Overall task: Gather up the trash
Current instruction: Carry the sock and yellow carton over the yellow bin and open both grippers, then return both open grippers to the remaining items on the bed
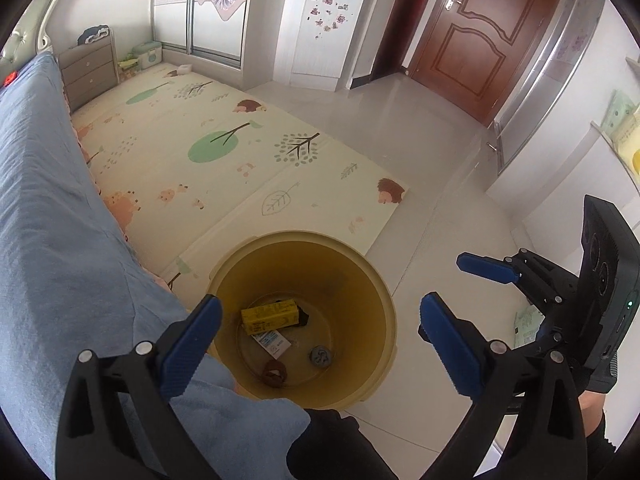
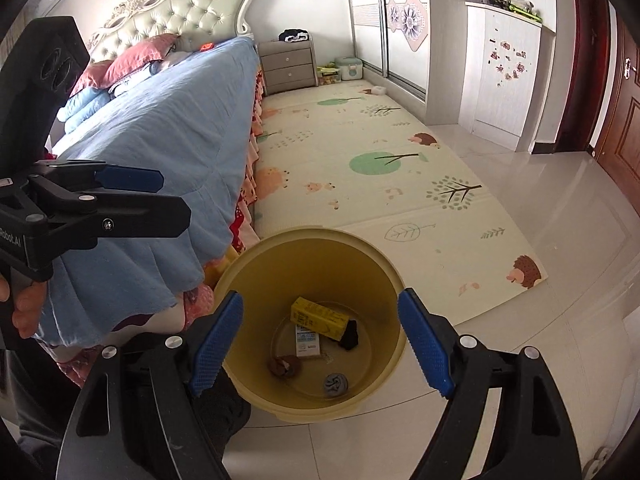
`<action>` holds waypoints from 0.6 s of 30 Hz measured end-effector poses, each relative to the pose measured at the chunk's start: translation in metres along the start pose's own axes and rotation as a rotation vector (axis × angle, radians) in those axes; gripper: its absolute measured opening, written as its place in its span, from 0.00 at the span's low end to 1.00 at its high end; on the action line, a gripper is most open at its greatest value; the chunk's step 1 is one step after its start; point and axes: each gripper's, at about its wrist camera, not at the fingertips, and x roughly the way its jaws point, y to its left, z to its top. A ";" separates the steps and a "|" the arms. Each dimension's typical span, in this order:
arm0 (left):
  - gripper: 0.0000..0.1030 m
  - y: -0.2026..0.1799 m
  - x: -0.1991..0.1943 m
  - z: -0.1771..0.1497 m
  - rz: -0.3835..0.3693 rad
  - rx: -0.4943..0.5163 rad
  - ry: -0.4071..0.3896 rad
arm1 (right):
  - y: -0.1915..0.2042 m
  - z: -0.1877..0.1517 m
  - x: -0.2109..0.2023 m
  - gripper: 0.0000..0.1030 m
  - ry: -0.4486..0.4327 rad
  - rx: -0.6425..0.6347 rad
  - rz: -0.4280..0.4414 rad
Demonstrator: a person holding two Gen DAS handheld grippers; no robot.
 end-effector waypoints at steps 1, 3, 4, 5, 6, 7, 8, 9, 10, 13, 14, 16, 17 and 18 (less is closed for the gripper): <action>0.96 0.000 -0.002 0.001 0.002 0.003 -0.004 | 0.001 0.001 0.000 0.75 0.000 -0.001 0.000; 0.96 -0.001 -0.007 0.001 0.004 0.004 -0.017 | 0.003 0.002 -0.002 0.75 -0.003 -0.002 -0.002; 0.96 0.000 -0.010 0.001 0.001 0.003 -0.023 | 0.004 0.002 -0.003 0.75 -0.002 -0.003 -0.003; 0.96 -0.002 -0.012 0.000 0.001 0.002 -0.028 | 0.004 0.002 -0.004 0.75 0.000 -0.004 -0.006; 0.96 -0.002 -0.015 0.001 0.001 0.002 -0.034 | 0.007 0.002 -0.005 0.75 0.001 -0.006 -0.010; 0.96 -0.002 -0.018 0.001 0.001 0.004 -0.038 | 0.008 0.002 -0.006 0.75 0.004 -0.007 -0.013; 0.96 -0.002 -0.021 0.000 0.000 0.005 -0.043 | 0.009 0.003 -0.007 0.75 0.004 -0.010 -0.014; 0.96 -0.002 -0.024 0.000 -0.001 0.007 -0.048 | 0.011 0.004 -0.009 0.75 0.001 -0.013 -0.016; 0.96 -0.002 -0.027 0.000 -0.002 0.009 -0.054 | 0.012 0.005 -0.011 0.75 -0.004 -0.013 -0.019; 0.96 -0.004 -0.042 -0.001 0.014 0.034 -0.096 | 0.016 0.011 -0.020 0.75 -0.035 -0.004 -0.022; 0.96 -0.003 -0.048 -0.002 0.025 0.040 -0.117 | 0.017 0.012 -0.023 0.75 -0.050 0.005 -0.026; 0.96 -0.002 -0.061 -0.004 0.041 0.046 -0.158 | 0.022 0.017 -0.028 0.76 -0.083 0.036 -0.026; 0.96 0.001 -0.069 -0.006 0.050 0.044 -0.177 | 0.024 0.019 -0.030 0.76 -0.092 0.051 -0.014; 0.96 0.004 -0.077 -0.008 0.060 0.039 -0.196 | 0.028 0.022 -0.032 0.76 -0.101 0.060 0.000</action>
